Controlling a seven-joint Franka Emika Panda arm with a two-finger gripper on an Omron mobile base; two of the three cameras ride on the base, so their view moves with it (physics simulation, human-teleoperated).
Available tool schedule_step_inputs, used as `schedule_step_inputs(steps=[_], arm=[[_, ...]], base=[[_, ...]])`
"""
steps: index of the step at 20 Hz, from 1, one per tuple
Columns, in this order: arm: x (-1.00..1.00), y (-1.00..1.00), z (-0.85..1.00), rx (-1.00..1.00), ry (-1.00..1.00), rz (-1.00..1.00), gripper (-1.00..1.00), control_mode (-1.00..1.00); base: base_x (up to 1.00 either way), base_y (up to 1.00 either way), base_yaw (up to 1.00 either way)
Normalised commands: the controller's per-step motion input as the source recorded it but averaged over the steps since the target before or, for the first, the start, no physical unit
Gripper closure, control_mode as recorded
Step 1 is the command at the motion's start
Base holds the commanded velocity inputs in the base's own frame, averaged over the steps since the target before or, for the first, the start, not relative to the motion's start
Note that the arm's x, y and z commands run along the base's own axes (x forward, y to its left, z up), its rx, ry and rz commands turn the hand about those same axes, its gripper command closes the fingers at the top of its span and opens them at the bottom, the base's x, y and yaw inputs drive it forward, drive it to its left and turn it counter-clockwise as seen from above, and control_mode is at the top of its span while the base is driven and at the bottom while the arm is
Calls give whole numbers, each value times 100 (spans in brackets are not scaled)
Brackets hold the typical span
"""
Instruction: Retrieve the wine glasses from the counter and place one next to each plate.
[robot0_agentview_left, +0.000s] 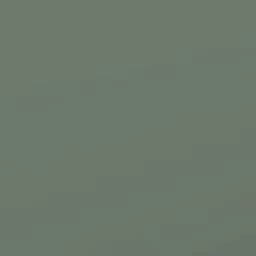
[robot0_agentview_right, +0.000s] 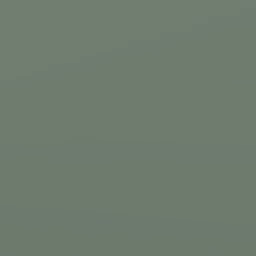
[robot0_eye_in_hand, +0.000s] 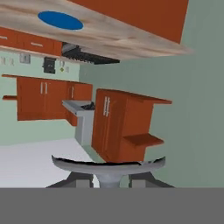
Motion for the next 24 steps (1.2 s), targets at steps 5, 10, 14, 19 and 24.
schedule_step_inputs(steps=[5,10,14,19,24], arm=[[0,0,0,0,0,0,100,100],[0,0,0,0,0,0,100,100],[0,0,0,0,0,0,100,100],[0,0,0,0,0,0,100,100],[0,0,0,0,0,0,100,100]], base=[[92,60,-28],[100,-9,0],[98,-4,5],[81,-1,20],[71,-8,26]])
